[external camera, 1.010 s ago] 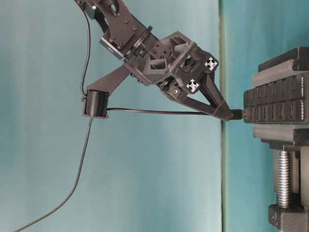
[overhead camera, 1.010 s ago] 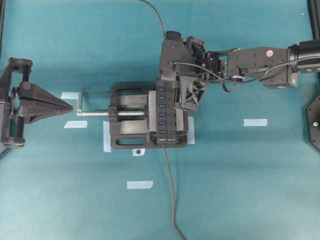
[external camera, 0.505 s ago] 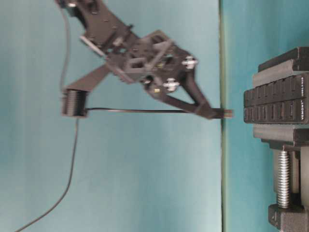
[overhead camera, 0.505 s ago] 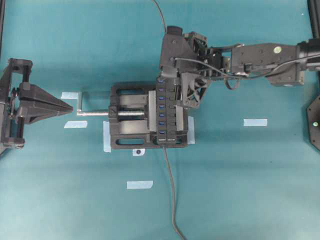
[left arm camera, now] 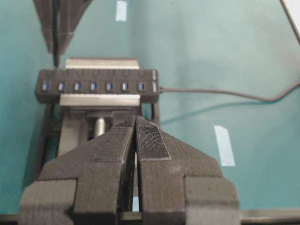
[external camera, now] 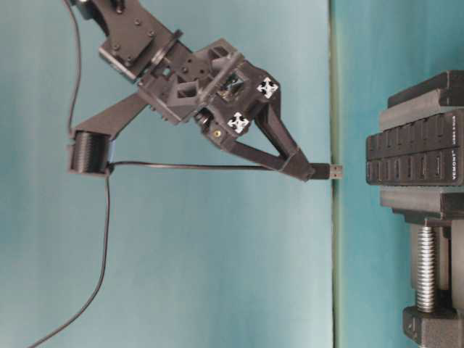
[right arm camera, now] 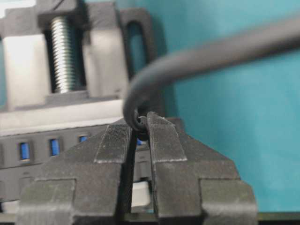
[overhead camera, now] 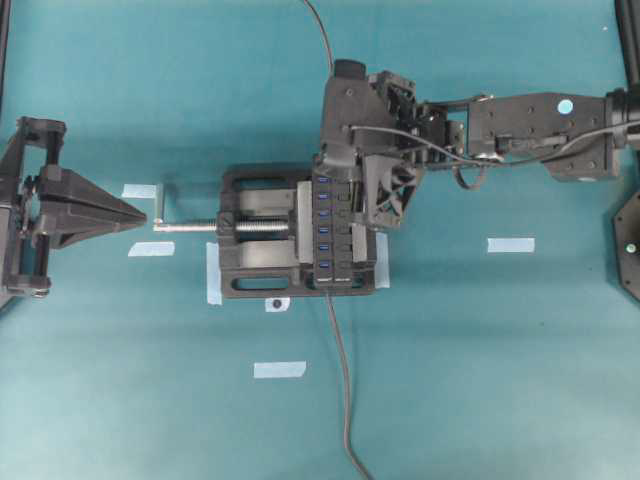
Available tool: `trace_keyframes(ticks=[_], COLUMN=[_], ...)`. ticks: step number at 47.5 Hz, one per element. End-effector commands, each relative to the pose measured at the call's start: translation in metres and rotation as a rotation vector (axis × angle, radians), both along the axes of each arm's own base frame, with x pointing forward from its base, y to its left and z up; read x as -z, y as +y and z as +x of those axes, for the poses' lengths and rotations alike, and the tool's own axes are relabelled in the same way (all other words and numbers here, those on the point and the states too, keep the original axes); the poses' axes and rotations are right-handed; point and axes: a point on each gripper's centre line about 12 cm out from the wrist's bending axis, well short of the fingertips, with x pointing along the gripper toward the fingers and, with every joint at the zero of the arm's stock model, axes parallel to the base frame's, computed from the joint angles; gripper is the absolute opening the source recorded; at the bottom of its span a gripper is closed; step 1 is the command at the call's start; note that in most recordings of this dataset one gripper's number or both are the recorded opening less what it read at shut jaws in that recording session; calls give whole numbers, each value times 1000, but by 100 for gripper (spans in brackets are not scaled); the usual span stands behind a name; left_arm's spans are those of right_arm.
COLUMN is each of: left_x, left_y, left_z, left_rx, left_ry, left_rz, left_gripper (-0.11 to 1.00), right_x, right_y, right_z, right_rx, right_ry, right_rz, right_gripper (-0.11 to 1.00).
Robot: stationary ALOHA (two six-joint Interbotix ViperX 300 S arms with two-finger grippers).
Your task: Insert the USB into the center port of the fixed hub
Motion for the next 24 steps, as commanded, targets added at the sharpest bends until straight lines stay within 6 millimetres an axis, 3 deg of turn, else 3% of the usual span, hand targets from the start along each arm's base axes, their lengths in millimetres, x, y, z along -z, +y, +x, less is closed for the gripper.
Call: trace_keyframes(ticks=[1, 24], left_x=[-11, -11], left_y=[0, 0], left_z=[3, 3], left_rx=[1, 1], left_ry=[-28, -28], left_rz=[-1, -1], left_gripper=[0, 0], right_x=[-25, -25], right_y=[6, 17], right_z=[4, 5], right_rx=[-5, -19], right_ry=[-57, -41], right_rz=[3, 21], right_gripper=[7, 7])
